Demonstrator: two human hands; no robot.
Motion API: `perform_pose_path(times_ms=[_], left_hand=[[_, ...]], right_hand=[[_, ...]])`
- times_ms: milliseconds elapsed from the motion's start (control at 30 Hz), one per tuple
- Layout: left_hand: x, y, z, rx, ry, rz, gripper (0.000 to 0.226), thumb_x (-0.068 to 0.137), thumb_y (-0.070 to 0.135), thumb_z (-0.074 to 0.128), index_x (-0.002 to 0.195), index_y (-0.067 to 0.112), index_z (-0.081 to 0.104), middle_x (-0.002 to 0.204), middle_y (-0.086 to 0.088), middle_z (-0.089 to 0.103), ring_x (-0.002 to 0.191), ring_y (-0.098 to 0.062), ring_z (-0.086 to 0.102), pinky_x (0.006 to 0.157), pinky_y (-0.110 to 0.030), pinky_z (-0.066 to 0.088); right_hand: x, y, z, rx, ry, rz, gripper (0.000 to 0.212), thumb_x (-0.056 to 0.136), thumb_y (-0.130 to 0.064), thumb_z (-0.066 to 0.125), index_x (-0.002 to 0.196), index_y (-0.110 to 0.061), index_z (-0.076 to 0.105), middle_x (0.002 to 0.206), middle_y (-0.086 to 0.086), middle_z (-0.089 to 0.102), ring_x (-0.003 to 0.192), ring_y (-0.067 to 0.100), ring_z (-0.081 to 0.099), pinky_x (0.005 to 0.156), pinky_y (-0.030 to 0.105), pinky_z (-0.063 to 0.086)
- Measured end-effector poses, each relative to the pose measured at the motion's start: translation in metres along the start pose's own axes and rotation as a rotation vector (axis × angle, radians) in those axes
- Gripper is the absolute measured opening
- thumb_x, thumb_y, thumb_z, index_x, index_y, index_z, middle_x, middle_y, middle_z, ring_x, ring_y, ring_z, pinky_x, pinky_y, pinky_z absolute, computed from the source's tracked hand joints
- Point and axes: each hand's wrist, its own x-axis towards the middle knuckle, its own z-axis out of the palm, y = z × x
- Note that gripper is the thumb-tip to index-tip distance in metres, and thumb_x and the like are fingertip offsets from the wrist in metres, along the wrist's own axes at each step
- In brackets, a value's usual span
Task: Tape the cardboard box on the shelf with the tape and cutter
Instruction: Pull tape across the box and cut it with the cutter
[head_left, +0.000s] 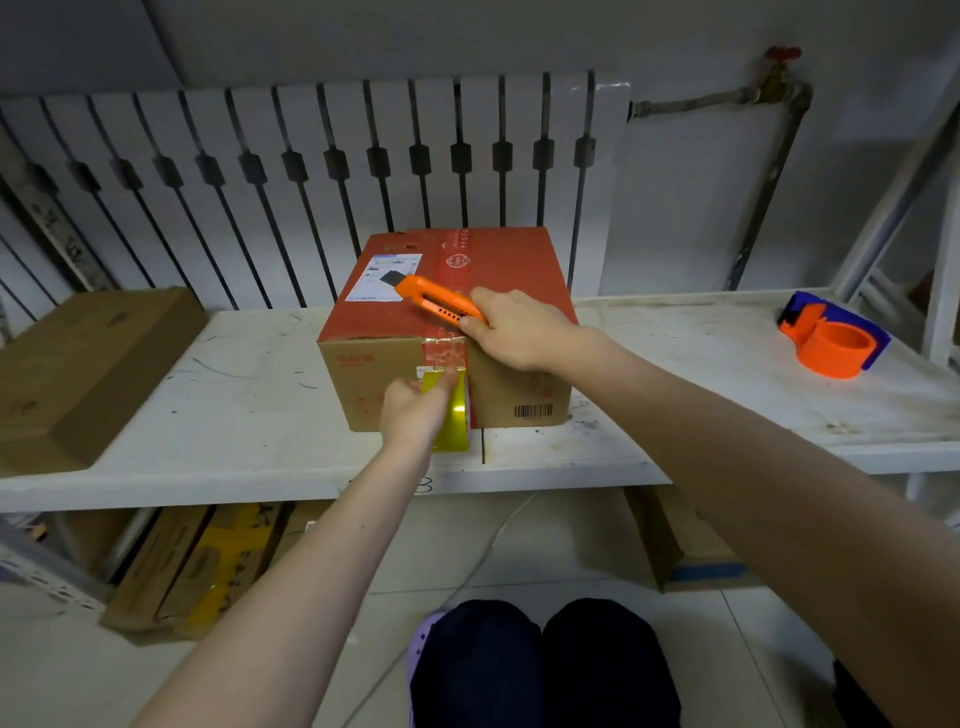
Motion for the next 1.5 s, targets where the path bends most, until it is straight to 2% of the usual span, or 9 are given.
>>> perform_pose_path(times_ms=[200,333,567,767,933,1067,1200,1367,1500], left_hand=[[-0.001,-0.008,0.0,-0.064,-0.031,-0.079,0.035,0.081,0.034,0.068,0.101,0.009,0.055,0.103,-0.009,0.059,0.094,-0.027,0.056,0.09,-0.036,0.046],[-0.004,-0.016,0.002,-0.11,-0.029,-0.1,0.048,0.079,0.039,0.07,0.11,0.004,0.057,0.104,-0.008,0.059,0.094,-0.026,0.055,0.084,-0.032,0.043],[0.006,-0.019,0.002,-0.079,-0.02,-0.058,0.033,0.08,0.029,0.07,0.105,0.012,0.057,0.116,-0.006,0.06,0.104,-0.025,0.056,0.093,-0.035,0.045],[0.009,-0.017,0.003,-0.161,-0.038,-0.024,0.025,0.079,0.011,0.071,0.104,0.007,0.066,0.116,-0.009,0.064,0.096,-0.019,0.055,0.086,-0.028,0.044],[0.009,-0.013,0.002,-0.163,-0.047,-0.007,0.014,0.078,0.004,0.07,0.091,0.009,0.068,0.109,-0.009,0.065,0.1,-0.021,0.057,0.087,-0.027,0.042],[0.007,-0.014,0.0,-0.166,-0.109,-0.041,0.007,0.079,0.005,0.069,0.08,0.012,0.068,0.108,-0.011,0.068,0.106,-0.025,0.059,0.101,-0.037,0.045],[0.004,-0.015,-0.005,-0.217,-0.168,-0.113,0.004,0.08,0.012,0.07,0.078,0.012,0.066,0.102,-0.013,0.068,0.099,-0.027,0.063,0.098,-0.042,0.048],[0.011,-0.013,-0.011,-0.197,-0.161,-0.171,0.025,0.082,0.03,0.068,0.067,0.016,0.055,0.086,-0.009,0.063,0.09,-0.028,0.059,0.093,-0.041,0.049],[0.022,-0.018,-0.015,-0.129,-0.246,-0.169,0.024,0.073,0.037,0.071,0.082,0.015,0.066,0.104,-0.012,0.068,0.101,-0.03,0.063,0.097,-0.049,0.048]], right_hand=[[-0.002,0.001,0.002,0.021,0.003,0.01,0.022,0.097,-0.041,0.036,0.106,-0.022,0.045,0.086,0.001,0.054,0.076,0.022,0.054,0.066,0.04,0.046],[-0.005,0.002,0.002,0.032,-0.024,0.003,0.02,0.097,-0.041,0.037,0.102,-0.023,0.043,0.084,0.001,0.055,0.073,0.021,0.056,0.068,0.041,0.05],[0.001,0.019,-0.014,-0.063,0.283,0.095,0.022,0.096,-0.034,0.045,0.112,-0.019,0.05,0.092,0.005,0.063,0.077,0.026,0.062,0.066,0.04,0.053],[0.008,0.034,-0.006,-0.418,0.161,0.206,0.045,0.096,-0.04,0.042,0.13,-0.01,0.042,0.116,0.014,0.056,0.104,0.03,0.055,0.076,0.037,0.042],[0.011,0.033,0.0,-0.433,0.169,0.215,0.057,0.098,-0.04,0.037,0.143,-0.008,0.028,0.131,0.018,0.05,0.119,0.033,0.048,0.093,0.042,0.041],[0.012,0.029,0.003,-0.375,0.151,0.149,0.051,0.098,-0.038,0.039,0.142,-0.013,0.032,0.131,0.015,0.049,0.119,0.031,0.046,0.095,0.043,0.04],[0.008,0.015,0.01,-0.329,0.351,-0.056,0.037,0.095,-0.031,0.046,0.128,-0.017,0.052,0.122,0.005,0.058,0.112,0.024,0.052,0.093,0.04,0.039],[0.004,-0.003,0.025,-0.235,0.202,-0.19,0.028,0.095,-0.028,0.048,0.114,-0.017,0.065,0.116,0.002,0.062,0.107,0.024,0.055,0.079,0.041,0.052],[0.006,-0.006,0.025,-0.288,0.235,-0.167,0.03,0.091,-0.038,0.052,0.108,-0.018,0.067,0.109,0.001,0.062,0.102,0.023,0.057,0.072,0.035,0.05]])
